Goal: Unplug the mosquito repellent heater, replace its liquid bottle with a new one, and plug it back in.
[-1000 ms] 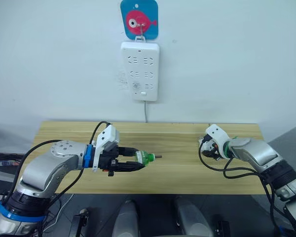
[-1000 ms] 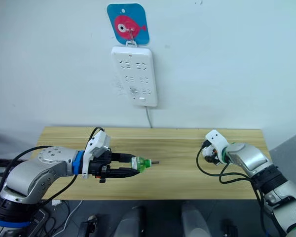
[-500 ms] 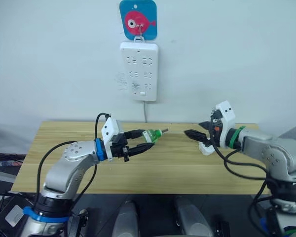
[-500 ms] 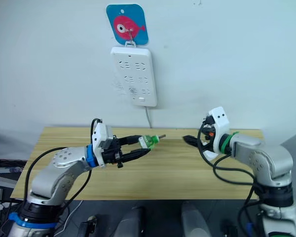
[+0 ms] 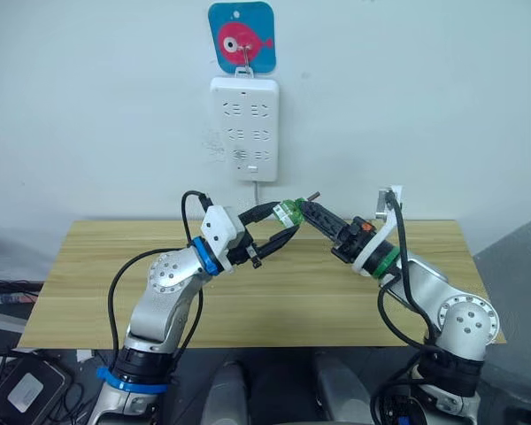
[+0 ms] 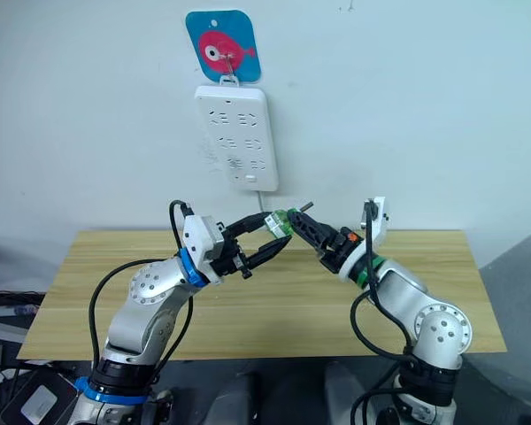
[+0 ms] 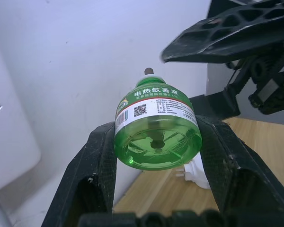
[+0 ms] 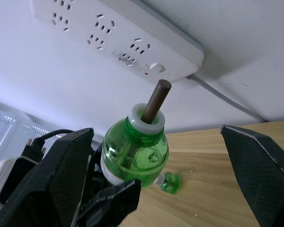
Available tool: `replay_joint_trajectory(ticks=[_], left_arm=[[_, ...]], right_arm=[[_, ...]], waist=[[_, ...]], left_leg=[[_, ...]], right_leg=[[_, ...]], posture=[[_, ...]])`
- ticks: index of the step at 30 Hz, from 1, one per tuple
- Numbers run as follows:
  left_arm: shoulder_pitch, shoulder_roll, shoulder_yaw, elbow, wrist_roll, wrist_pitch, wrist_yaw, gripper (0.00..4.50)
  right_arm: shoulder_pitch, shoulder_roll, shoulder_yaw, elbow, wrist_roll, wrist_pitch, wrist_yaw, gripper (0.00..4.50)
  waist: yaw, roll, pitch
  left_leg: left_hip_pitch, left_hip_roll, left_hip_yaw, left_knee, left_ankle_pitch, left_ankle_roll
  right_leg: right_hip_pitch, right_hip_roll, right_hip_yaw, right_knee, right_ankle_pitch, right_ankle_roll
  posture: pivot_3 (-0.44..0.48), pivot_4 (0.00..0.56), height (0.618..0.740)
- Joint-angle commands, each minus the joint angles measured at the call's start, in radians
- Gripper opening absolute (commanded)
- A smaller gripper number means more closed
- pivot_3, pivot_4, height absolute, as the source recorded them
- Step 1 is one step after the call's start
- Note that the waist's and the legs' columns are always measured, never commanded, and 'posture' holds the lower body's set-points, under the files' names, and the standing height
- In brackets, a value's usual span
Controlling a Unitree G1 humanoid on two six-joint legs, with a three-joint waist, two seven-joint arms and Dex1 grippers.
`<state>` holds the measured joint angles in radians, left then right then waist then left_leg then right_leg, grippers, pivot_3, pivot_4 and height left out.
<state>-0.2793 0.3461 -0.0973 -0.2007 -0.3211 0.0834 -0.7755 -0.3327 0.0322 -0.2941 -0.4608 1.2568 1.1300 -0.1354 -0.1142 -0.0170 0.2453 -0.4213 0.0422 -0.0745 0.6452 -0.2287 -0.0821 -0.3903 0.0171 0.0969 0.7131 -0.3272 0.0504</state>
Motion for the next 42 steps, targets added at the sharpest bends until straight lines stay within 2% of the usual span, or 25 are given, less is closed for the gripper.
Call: replay_joint_trajectory(ticks=[1, 3, 6, 13, 15, 22, 24, 26, 29, 32, 34, 36, 38, 42], left_arm=[[-0.016, -0.011, -0.007, -0.014, 0.010, -0.030, 0.006, 2.25], [-0.018, -0.013, -0.011, -0.020, 0.010, -0.027, 0.007, 2.25], [-0.017, -0.020, -0.011, -0.025, 0.012, -0.023, 0.017, 2.25], [-0.011, -0.035, -0.024, -0.043, 0.010, -0.006, 0.038, 2.25], [-0.005, -0.033, -0.026, -0.052, 0.006, -0.003, 0.037, 2.25], [0.015, -0.025, -0.011, -0.068, -0.003, 0.023, 0.055, 2.25], [0.032, 0.006, -0.001, -0.070, -0.002, 0.035, 0.038, 2.99], [0.056, 0.051, 0.023, -0.069, 0.011, 0.065, 0.036, 3.53], [0.113, 0.163, 0.044, -0.074, -0.017, 0.196, -0.008, 4.45], [0.178, 0.269, 0.041, -0.099, -0.026, 0.285, -0.062, 4.50], [0.224, 0.316, 0.048, -0.142, -0.058, 0.341, -0.089, 4.50], [0.250, 0.337, 0.056, -0.175, -0.087, 0.376, -0.104, 4.50], [0.268, 0.329, 0.075, -0.197, -0.099, 0.390, -0.080, 4.50], [0.307, 0.310, 0.086, -0.228, -0.088, 0.383, -0.036, 4.50]], right_arm=[[-0.026, 0.005, 0.031, -0.003, 0.050, -0.057, -0.027, 4.50], [-0.031, 0.008, 0.044, 0.006, 0.073, -0.081, -0.041, 4.50], [-0.037, -0.011, 0.077, 0.015, 0.078, -0.097, -0.040, 3.96], [-0.039, -0.024, 0.123, 0.036, 0.117, -0.146, -0.057, 1.38], [-0.038, -0.033, 0.133, 0.038, 0.138, -0.153, -0.055, 0.80], [-0.037, -0.060, 0.159, 0.049, 0.221, -0.177, -0.066, 0.81], [-0.040, -0.082, 0.160, 0.051, 0.208, -0.183, -0.053, 0.81], [-0.040, -0.127, 0.162, 0.058, 0.134, -0.203, -0.014, 0.81], [-0.034, -0.217, 0.202, 0.082, -0.049, -0.263, 0.087, 0.81], [-0.020, -0.308, 0.326, 0.118, -0.325, -0.397, 0.208, 0.81], [-0.007, -0.372, 0.482, 0.233, -0.646, -0.652, 0.294, 0.81], [0.000, -0.378, 0.560, 0.348, -0.836, -0.855, 0.345, 0.81], [-0.008, -0.348, 0.600, 0.486, -0.961, -1.026, 0.374, 0.81], [-0.064, -0.273, 0.626, 0.767, -1.108, -1.231, 0.396, 0.81]], waist=[[-0.001, 0.000, 0.000], [-0.002, 0.000, 0.000], [-0.002, 0.000, 0.000], [-0.001, 0.000, 0.000], [-0.001, 0.000, 0.000], [-0.001, 0.000, 0.000], [-0.001, 0.000, 0.000], [-0.005, 0.000, 0.000], [-0.005, 0.000, 0.000], [-0.006, 0.000, 0.000], [-0.004, 0.000, 0.000], [0.000, 0.000, 0.000], [0.005, 0.000, 0.001], [0.007, -0.001, 0.002]], left_leg=[[0.000, 0.000, 0.000, 0.000, 0.000, 0.000], [0.000, 0.000, 0.000, 0.000, 0.000, 0.000], [0.000, 0.000, 0.000, 0.000, 0.000, 0.000], [0.000, 0.000, 0.000, 0.000, 0.000, 0.000], [0.000, 0.000, 0.000, 0.000, 0.000, 0.000], [0.000, 0.000, 0.000, -0.001, 0.000, 0.000], [0.000, 0.000, 0.000, -0.001, 0.000, 0.000], [0.000, 0.000, 0.000, -0.001, 0.000, 0.000], [0.001, 0.001, 0.000, -0.001, 0.000, 0.000], [0.001, 0.001, 0.000, -0.002, 0.000, 0.000], [0.002, 0.001, 0.000, -0.003, 0.000, 0.000], [0.002, 0.001, 0.001, -0.003, 0.000, 0.000], [0.002, 0.002, 0.001, -0.004, 0.000, 0.000], [0.003, 0.002, 0.002, -0.004, 0.000, 0.000]], right_leg=[[0.000, 0.000, 0.000, 0.000, 0.000, 0.000], [0.000, 0.000, 0.000, 0.000, 0.000, 0.000], [0.000, 0.000, 0.000, 0.000, 0.000, 0.000], [0.000, 0.000, 0.000, 0.000, 0.000, 0.000], [0.000, 0.000, 0.000, 0.000, 0.000, 0.000], [0.000, 0.000, 0.000, 0.000, 0.000, 0.000], [0.000, 0.000, 0.000, 0.000, 0.000, 0.000], [0.000, 0.000, 0.000, -0.001, 0.000, 0.000], [0.000, 0.001, 0.000, -0.001, 0.000, 0.000], [0.000, 0.001, 0.000, -0.001, -0.001, 0.000], [-0.001, 0.001, 0.000, -0.002, -0.002, 0.001], [-0.001, 0.001, 0.000, -0.003, -0.003, 0.003], [-0.001, 0.000, 0.000, -0.003, -0.003, 0.003], [0.000, 0.000, 0.001, -0.003, -0.001, -0.001]], posture=[[-0.147, 0.213, 0.725], [-0.147, 0.213, 0.725], [-0.143, 0.210, 0.725], [-0.137, 0.211, 0.725], [-0.135, 0.213, 0.725], [-0.128, 0.214, 0.725], [-0.129, 0.216, 0.725], [-0.127, 0.219, 0.725], [-0.121, 0.222, 0.725], [-0.108, 0.226, 0.725], [-0.097, 0.228, 0.725], [-0.086, 0.232, 0.725], [-0.081, 0.236, 0.725], [-0.056, 0.244, 0.725]])
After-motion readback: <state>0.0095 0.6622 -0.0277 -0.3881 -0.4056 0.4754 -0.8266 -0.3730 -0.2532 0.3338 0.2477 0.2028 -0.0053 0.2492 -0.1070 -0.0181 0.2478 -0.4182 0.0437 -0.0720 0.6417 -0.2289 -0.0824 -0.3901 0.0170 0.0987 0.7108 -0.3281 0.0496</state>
